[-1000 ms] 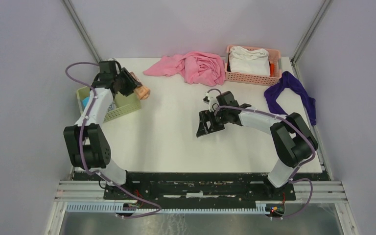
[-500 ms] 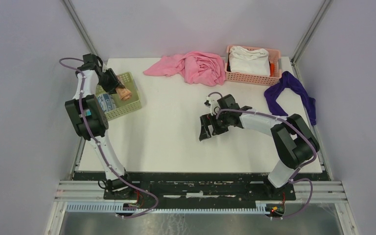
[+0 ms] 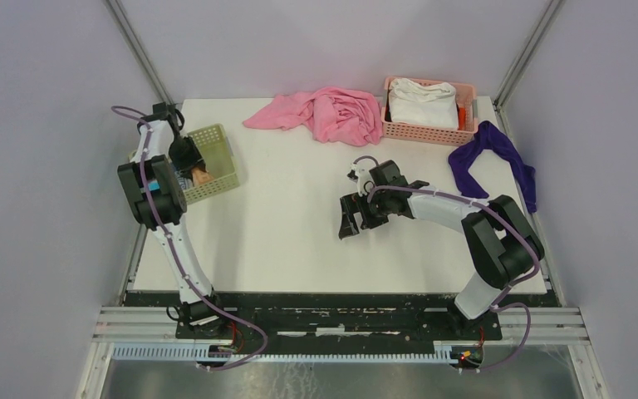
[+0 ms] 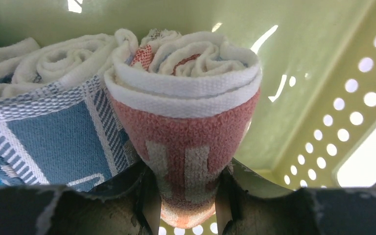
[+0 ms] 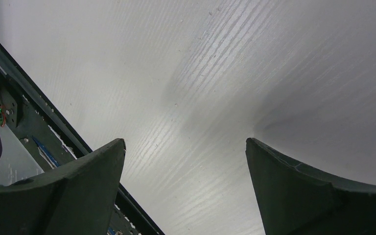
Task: Roll the towels
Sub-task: Place the towel in the bin.
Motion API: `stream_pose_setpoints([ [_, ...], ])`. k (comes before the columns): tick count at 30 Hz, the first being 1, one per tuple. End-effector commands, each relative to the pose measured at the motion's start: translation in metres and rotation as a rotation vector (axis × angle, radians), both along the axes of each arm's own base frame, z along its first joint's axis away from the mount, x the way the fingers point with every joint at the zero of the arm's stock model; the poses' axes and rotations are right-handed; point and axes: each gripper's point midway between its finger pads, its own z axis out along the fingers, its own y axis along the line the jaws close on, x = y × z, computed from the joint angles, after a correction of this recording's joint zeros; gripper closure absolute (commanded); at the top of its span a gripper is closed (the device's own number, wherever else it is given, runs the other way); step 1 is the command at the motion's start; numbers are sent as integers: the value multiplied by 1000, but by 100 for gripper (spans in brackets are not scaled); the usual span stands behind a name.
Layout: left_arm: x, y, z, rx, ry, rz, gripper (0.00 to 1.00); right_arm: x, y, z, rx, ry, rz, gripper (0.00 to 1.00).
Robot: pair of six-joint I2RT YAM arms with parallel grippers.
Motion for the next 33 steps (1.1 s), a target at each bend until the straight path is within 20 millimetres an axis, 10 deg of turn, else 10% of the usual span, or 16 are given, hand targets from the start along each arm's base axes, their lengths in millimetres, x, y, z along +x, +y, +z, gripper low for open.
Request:
stream_pose_setpoints([
  [1,-8,18,-4,133,76,-44,67,7,2,10,19,-54,2,0],
  [16,-53,13,-35,254,352,-72,60,7,5,8,28,-38,6,0],
  [33,-25,10,-5,285,238,-60,33,7,4,10,28,-42,4,0],
])
